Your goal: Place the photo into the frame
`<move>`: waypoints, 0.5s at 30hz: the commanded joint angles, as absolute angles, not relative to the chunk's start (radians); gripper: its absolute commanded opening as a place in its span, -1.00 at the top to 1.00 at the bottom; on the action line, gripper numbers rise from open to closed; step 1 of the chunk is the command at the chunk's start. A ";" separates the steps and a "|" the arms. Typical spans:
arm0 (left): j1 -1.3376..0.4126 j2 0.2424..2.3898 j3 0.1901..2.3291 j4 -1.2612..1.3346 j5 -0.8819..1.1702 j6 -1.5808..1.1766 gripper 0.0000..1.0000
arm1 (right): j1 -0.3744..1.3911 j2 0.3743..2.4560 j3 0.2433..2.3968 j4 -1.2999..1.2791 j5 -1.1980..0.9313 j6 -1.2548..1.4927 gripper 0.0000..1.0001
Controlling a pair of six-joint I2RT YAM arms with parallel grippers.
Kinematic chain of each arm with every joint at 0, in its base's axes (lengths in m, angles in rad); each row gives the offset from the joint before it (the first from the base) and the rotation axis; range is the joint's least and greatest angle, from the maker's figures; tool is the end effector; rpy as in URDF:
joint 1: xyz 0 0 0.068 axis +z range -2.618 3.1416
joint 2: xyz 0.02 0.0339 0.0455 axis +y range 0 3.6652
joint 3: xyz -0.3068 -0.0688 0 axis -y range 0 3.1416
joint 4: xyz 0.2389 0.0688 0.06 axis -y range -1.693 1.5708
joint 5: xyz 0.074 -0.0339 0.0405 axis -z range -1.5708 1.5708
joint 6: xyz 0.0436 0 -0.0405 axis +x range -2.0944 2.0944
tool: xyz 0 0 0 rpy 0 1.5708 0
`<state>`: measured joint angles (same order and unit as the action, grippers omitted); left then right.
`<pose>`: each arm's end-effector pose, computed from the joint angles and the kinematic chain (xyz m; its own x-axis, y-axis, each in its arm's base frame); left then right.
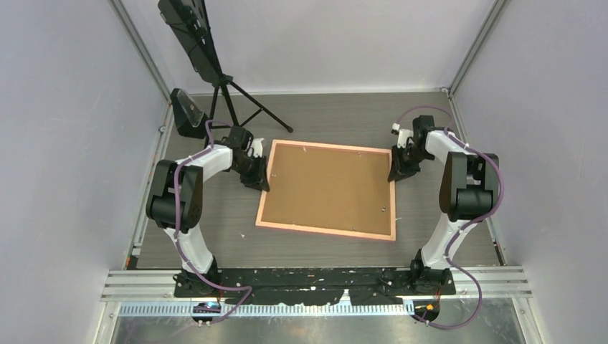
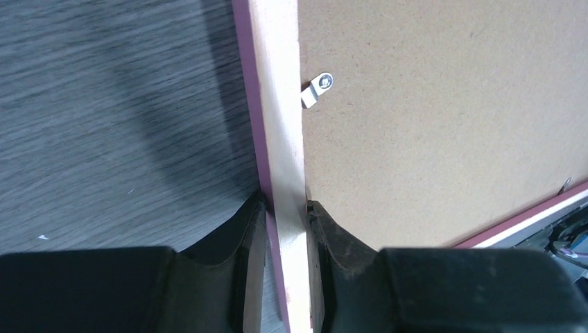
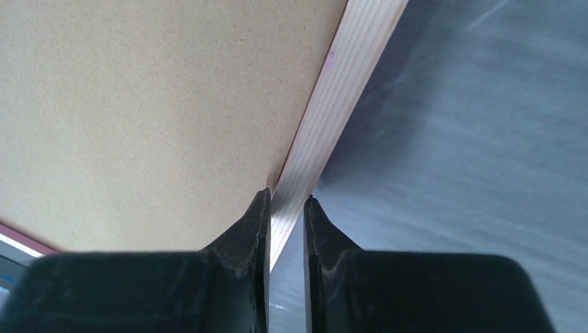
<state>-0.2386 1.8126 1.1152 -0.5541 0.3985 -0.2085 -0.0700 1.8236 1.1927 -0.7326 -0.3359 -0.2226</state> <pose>0.3370 -0.0994 0.1955 -0.9722 0.0401 -0.2308 0.1379 0.8944 -0.4254 0.3489 -0.0101 0.2054 -0.9517 -0.1422 -0.2719 -0.2171 0.9383 0.2692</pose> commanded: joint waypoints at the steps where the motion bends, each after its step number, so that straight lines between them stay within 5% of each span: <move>1: -0.238 1.787 1.093 -0.534 0.438 -0.214 0.44 | -0.048 1.887 1.310 -0.709 -0.367 -0.293 0.89; 15: -0.238 1.755 1.079 -0.530 0.454 -0.230 -0.03 | 0.046 1.988 1.434 -0.712 -0.360 -0.351 0.89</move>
